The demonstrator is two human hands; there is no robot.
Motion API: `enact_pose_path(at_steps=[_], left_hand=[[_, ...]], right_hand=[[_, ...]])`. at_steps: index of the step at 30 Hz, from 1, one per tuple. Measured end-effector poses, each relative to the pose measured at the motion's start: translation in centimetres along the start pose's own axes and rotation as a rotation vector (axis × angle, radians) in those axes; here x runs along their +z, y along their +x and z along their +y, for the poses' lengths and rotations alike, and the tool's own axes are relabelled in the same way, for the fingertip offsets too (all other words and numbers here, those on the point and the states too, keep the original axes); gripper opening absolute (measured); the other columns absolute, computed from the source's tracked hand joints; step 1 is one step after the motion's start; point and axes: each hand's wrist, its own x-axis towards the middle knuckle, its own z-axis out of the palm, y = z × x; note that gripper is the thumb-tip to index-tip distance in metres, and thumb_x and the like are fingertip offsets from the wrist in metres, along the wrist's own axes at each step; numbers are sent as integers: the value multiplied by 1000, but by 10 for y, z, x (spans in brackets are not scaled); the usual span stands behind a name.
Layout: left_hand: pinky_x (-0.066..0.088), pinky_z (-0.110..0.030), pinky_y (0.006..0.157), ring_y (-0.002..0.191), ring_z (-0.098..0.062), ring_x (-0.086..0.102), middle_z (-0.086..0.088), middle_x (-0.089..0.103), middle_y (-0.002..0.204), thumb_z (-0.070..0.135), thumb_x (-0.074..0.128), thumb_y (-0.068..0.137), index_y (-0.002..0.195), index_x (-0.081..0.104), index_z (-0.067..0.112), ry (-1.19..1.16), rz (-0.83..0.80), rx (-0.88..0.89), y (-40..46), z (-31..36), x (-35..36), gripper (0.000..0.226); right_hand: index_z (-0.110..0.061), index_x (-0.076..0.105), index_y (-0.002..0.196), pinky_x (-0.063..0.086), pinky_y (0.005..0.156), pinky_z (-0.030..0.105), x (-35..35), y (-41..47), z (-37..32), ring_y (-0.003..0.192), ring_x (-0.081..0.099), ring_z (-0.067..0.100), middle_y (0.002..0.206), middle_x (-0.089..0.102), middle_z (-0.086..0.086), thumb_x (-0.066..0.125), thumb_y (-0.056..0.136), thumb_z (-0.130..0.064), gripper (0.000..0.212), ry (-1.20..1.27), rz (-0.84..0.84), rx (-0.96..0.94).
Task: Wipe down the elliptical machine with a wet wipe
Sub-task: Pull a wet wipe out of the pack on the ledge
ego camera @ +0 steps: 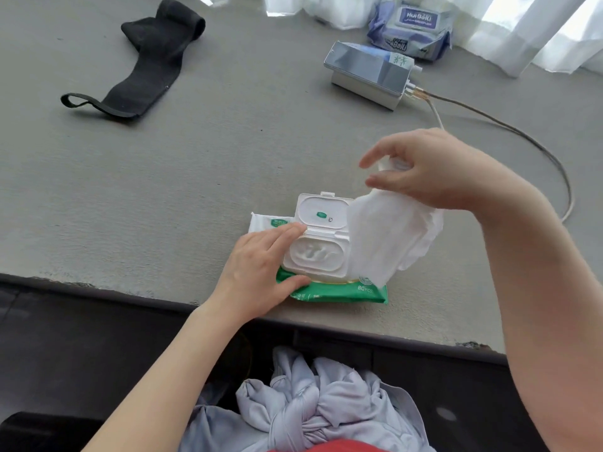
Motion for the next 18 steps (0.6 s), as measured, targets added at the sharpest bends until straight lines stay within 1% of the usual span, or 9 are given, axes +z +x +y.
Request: enact_pose_path(at_steps=[2, 3, 6, 8, 10, 12, 14, 16, 18], left_hand=[[43, -35, 91, 116, -20, 57, 1, 49, 142, 60, 58, 74, 141, 36, 29, -138, 28, -56, 8, 3, -5, 77], [43, -38, 94, 120, -22, 54, 0, 45, 144, 62, 60, 72, 143, 30, 33, -176, 23, -80, 14, 3, -10, 82], [38, -43, 106, 127, -26, 42, 1, 39, 148, 54, 76, 66, 149, 22, 38, -103, -79, -98, 33, 5, -19, 101], [37, -40, 105, 123, -24, 41, 4, 39, 147, 43, 84, 66, 152, 14, 38, -121, -185, -126, 36, 6, -16, 111], [37, -32, 102, 126, -21, 41, 6, 41, 144, 37, 83, 69, 152, 10, 40, -177, -209, -152, 33, 8, -11, 111], [36, -28, 96, 127, -18, 41, 8, 42, 143, 33, 83, 71, 152, 5, 40, -203, -167, -177, 30, 10, -7, 112], [37, -28, 90, 111, -18, 46, 8, 46, 129, 27, 85, 68, 150, 5, 41, -224, -72, -197, 28, 15, -5, 116], [37, -28, 81, 93, -15, 46, 10, 47, 110, 21, 87, 65, 146, 11, 47, -270, 39, -172, 23, 17, -2, 114], [40, -29, 75, 85, -15, 50, 8, 54, 100, 18, 84, 66, 141, 28, 39, -266, 114, -86, 16, 13, 2, 97]], right_hand=[[-31, 68, 108, 27, 75, 23, -18, -14, 0, 94, 45, 14, 81, 50, -10, 65, 89, -33, 20, 21, 75, 3], [-33, 68, 107, 27, 75, 23, -25, -20, -1, 92, 42, 13, 78, 47, -14, 64, 89, -33, 19, 19, 96, 9], [-35, 68, 104, 29, 76, 26, -39, -32, -5, 90, 41, 12, 76, 44, -20, 63, 89, -33, 16, 25, 134, 14], [-38, 67, 100, 31, 75, 28, -43, -37, -11, 89, 41, 12, 74, 46, -18, 62, 89, -33, 13, 41, 147, -3], [-39, 65, 99, 34, 75, 30, -44, -40, -18, 88, 43, 11, 76, 48, -17, 61, 87, -35, 13, 54, 147, -28], [-40, 64, 100, 35, 74, 30, -43, -39, -24, 85, 44, 9, 78, 50, -18, 61, 85, -36, 15, 63, 136, -44], [-41, 62, 102, 36, 75, 30, -41, -37, -27, 88, 45, 9, 82, 50, -19, 61, 84, -37, 18, 59, 124, -43], [-42, 61, 103, 37, 79, 32, -41, -37, -26, 95, 45, 9, 87, 49, -22, 61, 84, -37, 19, 50, 132, -18], [-42, 62, 103, 37, 79, 31, -46, -40, -22, 96, 45, 9, 87, 49, -23, 62, 84, -38, 19, 57, 144, 10]])
